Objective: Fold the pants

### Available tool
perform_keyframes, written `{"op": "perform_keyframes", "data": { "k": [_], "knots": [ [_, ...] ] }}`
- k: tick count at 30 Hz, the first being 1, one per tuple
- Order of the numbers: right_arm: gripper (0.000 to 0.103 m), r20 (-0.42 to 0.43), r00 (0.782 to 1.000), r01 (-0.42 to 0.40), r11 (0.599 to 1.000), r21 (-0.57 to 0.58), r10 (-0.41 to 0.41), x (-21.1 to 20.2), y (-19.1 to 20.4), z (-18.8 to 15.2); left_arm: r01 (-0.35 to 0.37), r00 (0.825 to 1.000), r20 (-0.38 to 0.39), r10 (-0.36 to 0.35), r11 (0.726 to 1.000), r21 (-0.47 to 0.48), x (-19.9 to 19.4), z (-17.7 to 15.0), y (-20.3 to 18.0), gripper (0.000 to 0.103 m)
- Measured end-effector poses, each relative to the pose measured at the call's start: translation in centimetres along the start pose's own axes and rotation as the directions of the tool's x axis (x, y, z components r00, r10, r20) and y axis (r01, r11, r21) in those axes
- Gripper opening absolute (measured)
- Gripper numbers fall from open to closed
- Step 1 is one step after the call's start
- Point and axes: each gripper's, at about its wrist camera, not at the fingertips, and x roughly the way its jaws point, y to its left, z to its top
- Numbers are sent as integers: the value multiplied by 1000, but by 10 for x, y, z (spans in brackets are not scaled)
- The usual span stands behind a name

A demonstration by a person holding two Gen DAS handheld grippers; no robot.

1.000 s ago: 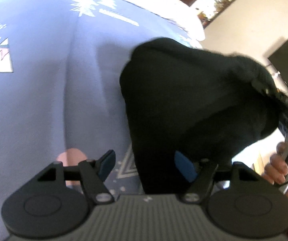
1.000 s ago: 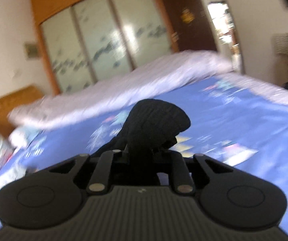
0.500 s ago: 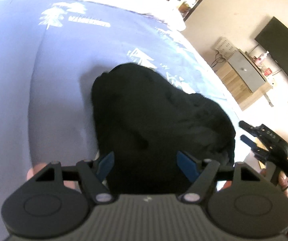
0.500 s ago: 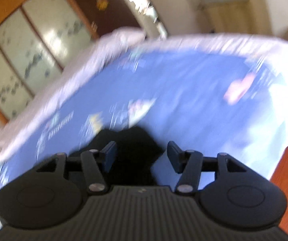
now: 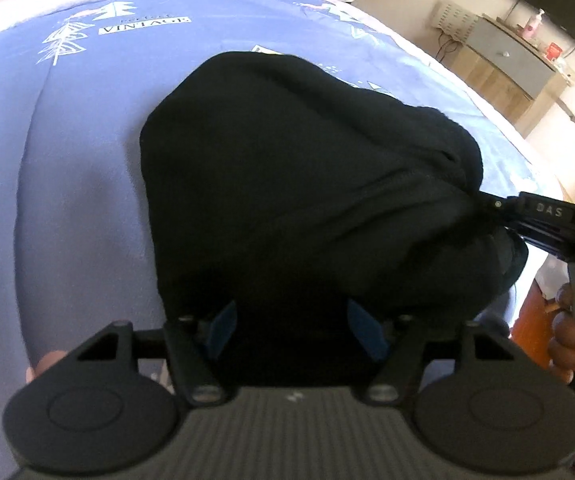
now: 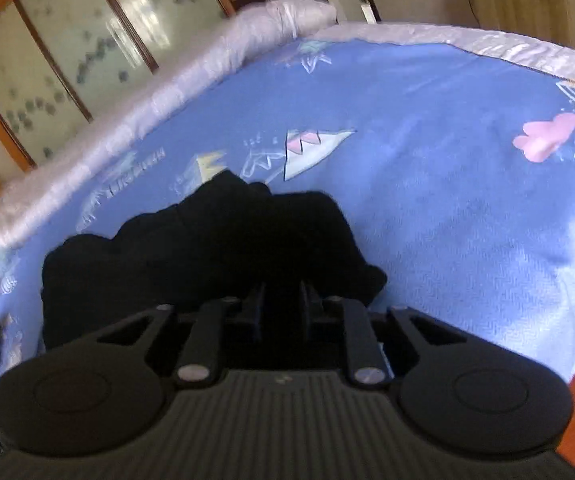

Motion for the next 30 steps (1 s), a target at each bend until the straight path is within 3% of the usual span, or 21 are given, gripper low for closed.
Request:
{"op": "perform_keyframes", "data": {
  "k": [3,5,8,9,12,20,23,30],
  "knots": [
    [20,-21,1000,-17,1000,1,17,-3,-3,6,7,1000,9,-6,1000,-22,-6,-3,1,65],
    [22,-23,999,-40,999,33,41,-16,-5,5,27,999,26,-26,999,-38,-16,-8,3,71],
    [29,46,995,-87,993,86,83,-43,-15,10,40,997,73,-37,998,-43,-34,-20,9,80],
    [35,66,994,-89,992,92,83,-51,-13,9,41,995,88,-37,998,-45,-40,-25,13,80],
    [37,103,990,-107,985,135,94,-64,-24,11,44,993,113,-35,996,-73,-49,-35,21,81],
    [42,55,989,-146,952,268,137,-66,-36,0,93,992,108,-69,968,-232,-56,-50,54,81],
    [49,64,988,-151,952,266,139,-74,-32,-2,100,991,114,-74,963,-249,-59,-55,59,84],
    [53,100,988,-135,961,240,114,-78,-25,0,100,992,106,-74,958,-269,-55,-61,60,86]
  ]
}}
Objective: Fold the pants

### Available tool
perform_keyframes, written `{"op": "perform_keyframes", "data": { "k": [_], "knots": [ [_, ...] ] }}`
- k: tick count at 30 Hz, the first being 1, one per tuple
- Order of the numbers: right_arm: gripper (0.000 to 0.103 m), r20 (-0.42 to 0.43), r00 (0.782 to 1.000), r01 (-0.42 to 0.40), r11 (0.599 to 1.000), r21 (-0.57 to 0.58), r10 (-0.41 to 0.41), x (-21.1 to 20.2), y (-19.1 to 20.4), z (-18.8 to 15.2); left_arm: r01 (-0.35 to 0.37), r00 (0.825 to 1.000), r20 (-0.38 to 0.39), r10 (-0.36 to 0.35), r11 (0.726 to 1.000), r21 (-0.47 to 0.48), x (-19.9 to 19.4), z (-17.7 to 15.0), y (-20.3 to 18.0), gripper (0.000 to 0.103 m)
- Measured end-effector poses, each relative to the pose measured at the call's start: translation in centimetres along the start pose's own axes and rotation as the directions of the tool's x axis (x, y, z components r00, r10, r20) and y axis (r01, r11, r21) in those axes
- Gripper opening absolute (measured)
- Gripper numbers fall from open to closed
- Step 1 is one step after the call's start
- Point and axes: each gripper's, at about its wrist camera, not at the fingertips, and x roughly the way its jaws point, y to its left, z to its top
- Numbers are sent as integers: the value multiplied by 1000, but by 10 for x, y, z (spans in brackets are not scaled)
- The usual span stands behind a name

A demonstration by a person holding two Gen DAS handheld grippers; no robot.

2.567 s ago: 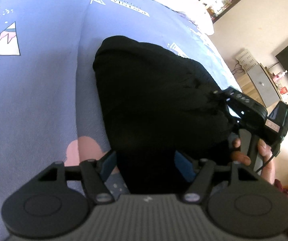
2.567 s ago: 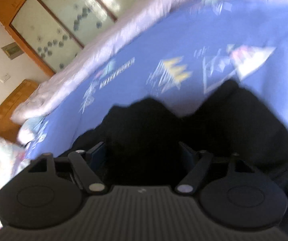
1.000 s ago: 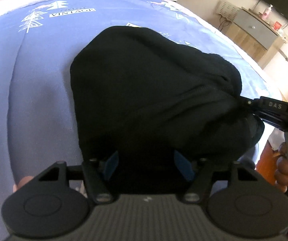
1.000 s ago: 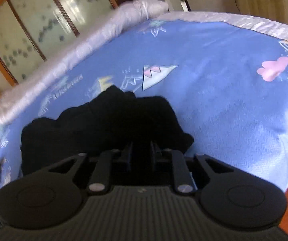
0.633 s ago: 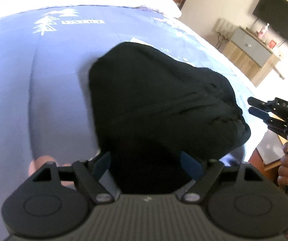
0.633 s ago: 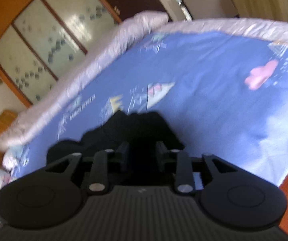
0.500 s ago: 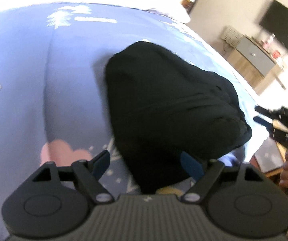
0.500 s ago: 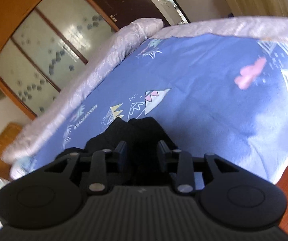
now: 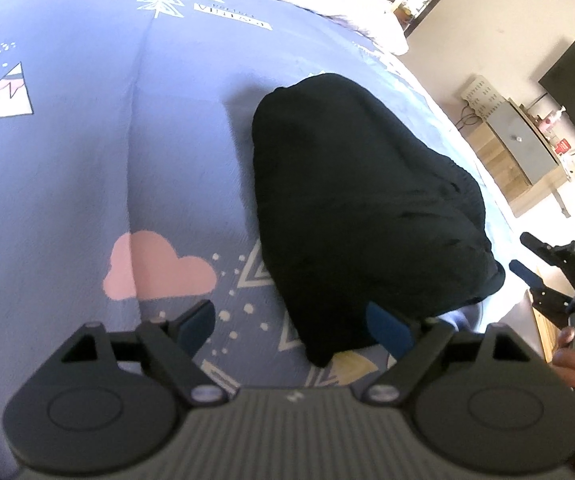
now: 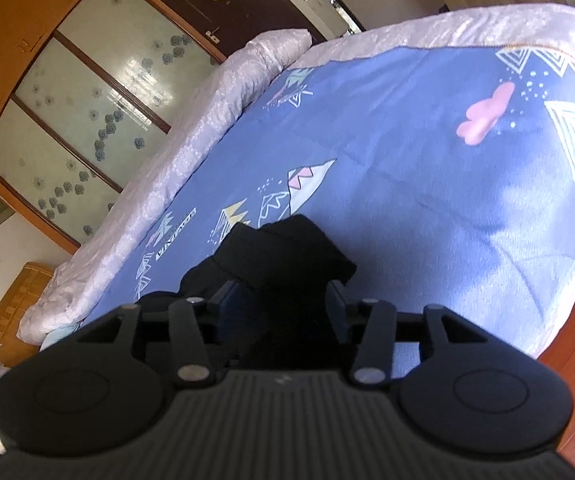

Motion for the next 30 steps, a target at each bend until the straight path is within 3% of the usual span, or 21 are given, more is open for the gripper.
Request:
{"op": "perform_keyframes", "data": {
  "k": [7,11,15,20,22,23,25,27,30],
  "knots": [
    [60,62,998,17,998,-62,-13,1,8,17,-5,1000,-5,5,1000,-3,0,0,-1,87],
    [86,106,994,43,980,-196,-22,18,23,44,-14,1000,-3,14,1000,-5,0,0,-2,88],
    [86,49,998,62,947,-316,-49,53,34,59,-24,1000,-4,24,1000,-13,0,-1,-2,89],
    [85,-58,994,65,907,-415,-97,88,37,48,-37,999,-11,36,999,-12,1,0,-3,90],
    [60,-135,982,54,883,-466,-131,96,40,35,-37,999,-11,37,999,-13,2,0,-2,91],
    [35,-166,975,49,873,-486,-147,98,40,28,-37,999,-12,37,999,-16,2,0,-1,91],
    [31,-163,971,73,863,-500,-177,91,40,16,-36,999,-16,36,999,-23,3,0,2,91],
    [24,-182,970,69,894,-442,-164,78,38,14,-34,999,-19,33,999,-29,4,-1,4,91],
    [14,-200,979,-20,966,-258,-33,53,27,21,-30,999,-18,29,999,-32,4,0,5,92]
  ]
}}
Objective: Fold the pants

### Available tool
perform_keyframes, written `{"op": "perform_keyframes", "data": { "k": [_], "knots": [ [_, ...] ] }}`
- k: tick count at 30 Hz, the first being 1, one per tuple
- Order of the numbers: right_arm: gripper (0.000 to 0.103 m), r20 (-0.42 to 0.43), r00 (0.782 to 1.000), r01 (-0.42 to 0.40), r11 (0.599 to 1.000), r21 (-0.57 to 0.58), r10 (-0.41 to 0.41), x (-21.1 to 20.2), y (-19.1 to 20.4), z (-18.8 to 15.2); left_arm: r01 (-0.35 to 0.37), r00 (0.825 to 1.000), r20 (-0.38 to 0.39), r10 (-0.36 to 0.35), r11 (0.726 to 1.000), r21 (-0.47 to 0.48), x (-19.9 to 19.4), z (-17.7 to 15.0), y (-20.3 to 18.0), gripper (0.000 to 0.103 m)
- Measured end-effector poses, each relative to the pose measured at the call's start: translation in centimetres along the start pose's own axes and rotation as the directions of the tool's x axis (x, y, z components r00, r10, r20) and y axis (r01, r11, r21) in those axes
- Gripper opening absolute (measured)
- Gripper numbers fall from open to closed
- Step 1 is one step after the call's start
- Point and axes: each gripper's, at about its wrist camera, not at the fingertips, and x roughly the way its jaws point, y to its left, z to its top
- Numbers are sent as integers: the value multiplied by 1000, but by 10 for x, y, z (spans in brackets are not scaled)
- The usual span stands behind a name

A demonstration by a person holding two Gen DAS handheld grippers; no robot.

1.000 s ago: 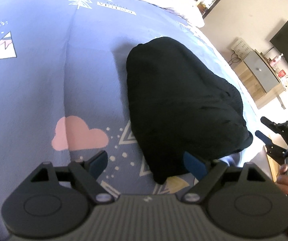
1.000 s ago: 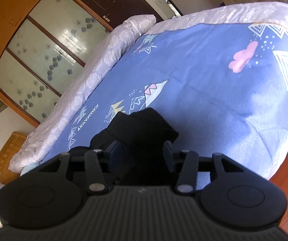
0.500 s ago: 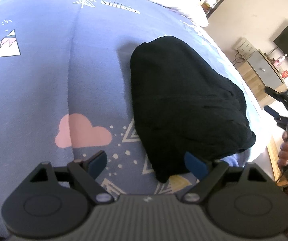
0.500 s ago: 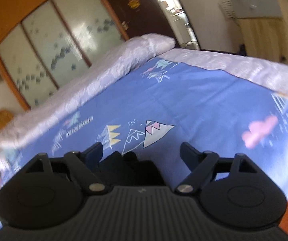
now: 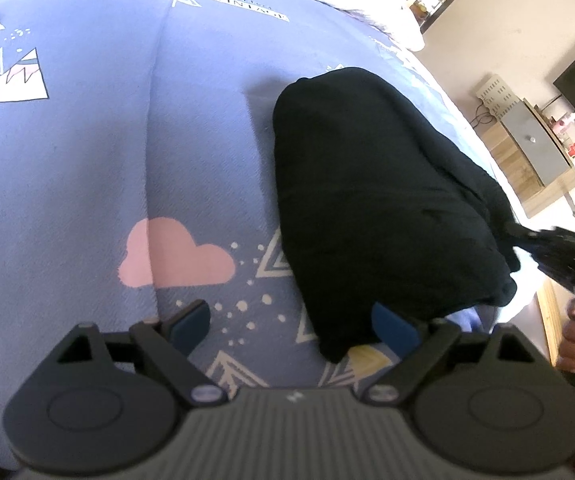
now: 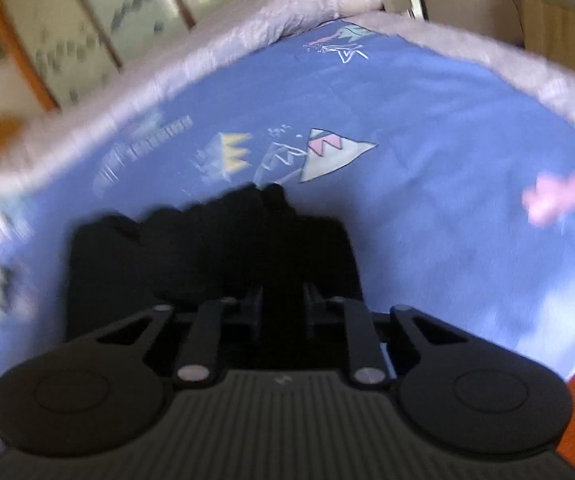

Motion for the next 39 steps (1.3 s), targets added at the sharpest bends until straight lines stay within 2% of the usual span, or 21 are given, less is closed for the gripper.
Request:
{"op": "perform_keyframes", "data": {
  "k": [1,2,5,7,9,19,39],
  "knots": [
    [13,11,999,-39,998,54,38,-5,-6,-1,2,1000,0,-2,1000,-2,1,0,1,93],
    [13,15,999,-41,995,86,40,-5,-11,-3,3,1000,-1,-3,1000,-4,2,0,1,93],
    [16,-53,997,68,989,129,-62,24,-30,-13,4,1000,-2,-4,1000,5,2,-2,0,94],
    [16,-46,999,10,961,278,3,32,-53,-19,8,1000,-1,-8,1000,6,0,-3,1,94],
    [16,-31,998,-43,928,371,59,31,-67,-22,8,1000,3,-8,1000,-6,-2,-3,4,94],
    [16,3,997,-75,925,373,80,31,-66,-28,5,1000,1,-5,1000,-10,2,-4,4,96],
    [16,21,997,-78,921,383,75,29,-74,-33,12,1000,3,-12,1000,-11,1,-5,4,97]
  ]
}}
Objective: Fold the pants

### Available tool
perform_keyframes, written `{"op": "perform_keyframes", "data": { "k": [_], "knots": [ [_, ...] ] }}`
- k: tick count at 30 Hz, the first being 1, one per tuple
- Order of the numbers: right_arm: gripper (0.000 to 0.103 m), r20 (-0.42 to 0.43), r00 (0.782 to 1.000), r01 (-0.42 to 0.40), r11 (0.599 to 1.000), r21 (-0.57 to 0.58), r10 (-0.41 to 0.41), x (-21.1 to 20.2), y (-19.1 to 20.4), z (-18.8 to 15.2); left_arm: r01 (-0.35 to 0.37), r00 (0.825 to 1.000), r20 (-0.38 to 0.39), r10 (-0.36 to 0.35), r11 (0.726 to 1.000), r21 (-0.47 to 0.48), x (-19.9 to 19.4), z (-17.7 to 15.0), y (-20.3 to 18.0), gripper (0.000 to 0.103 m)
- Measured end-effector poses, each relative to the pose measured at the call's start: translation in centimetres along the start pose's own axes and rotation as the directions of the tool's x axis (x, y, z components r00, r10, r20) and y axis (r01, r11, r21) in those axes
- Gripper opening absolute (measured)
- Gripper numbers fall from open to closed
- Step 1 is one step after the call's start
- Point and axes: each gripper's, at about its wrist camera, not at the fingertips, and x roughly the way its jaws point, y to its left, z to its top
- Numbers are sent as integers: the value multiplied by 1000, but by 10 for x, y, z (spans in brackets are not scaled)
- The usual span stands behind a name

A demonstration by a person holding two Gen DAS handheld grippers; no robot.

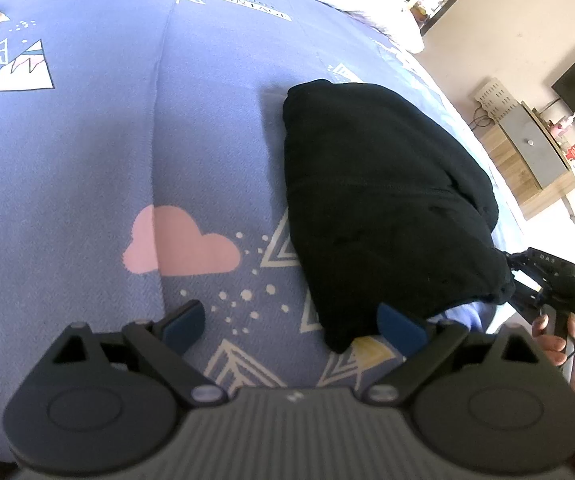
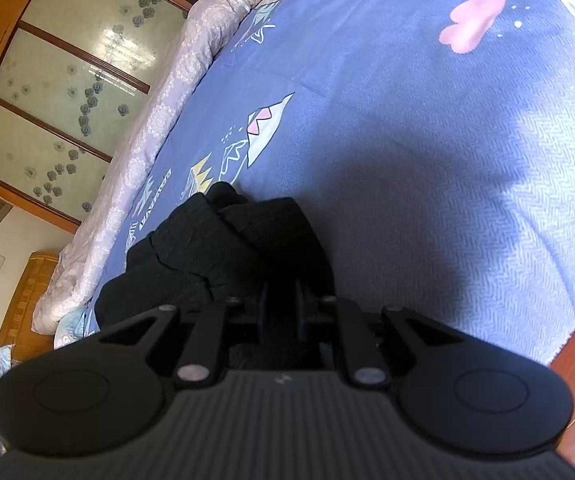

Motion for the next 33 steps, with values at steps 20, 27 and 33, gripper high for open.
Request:
{"op": "perform_keyframes", "data": {
  "k": [20,27,33],
  "knots": [
    [16,2,1000,-6,1000,8,5,-2,-1,1,7,1000,1,-7,1000,1,1,-1,0,99],
    [77,1,1000,8,998,-67,-8,-13,14,15,44,998,46,-43,998,-34,-14,25,8,99],
    [89,-33,999,34,985,-172,-41,-5,25,23,67,997,42,-67,998,1,1,58,-8,99]
  ]
}}
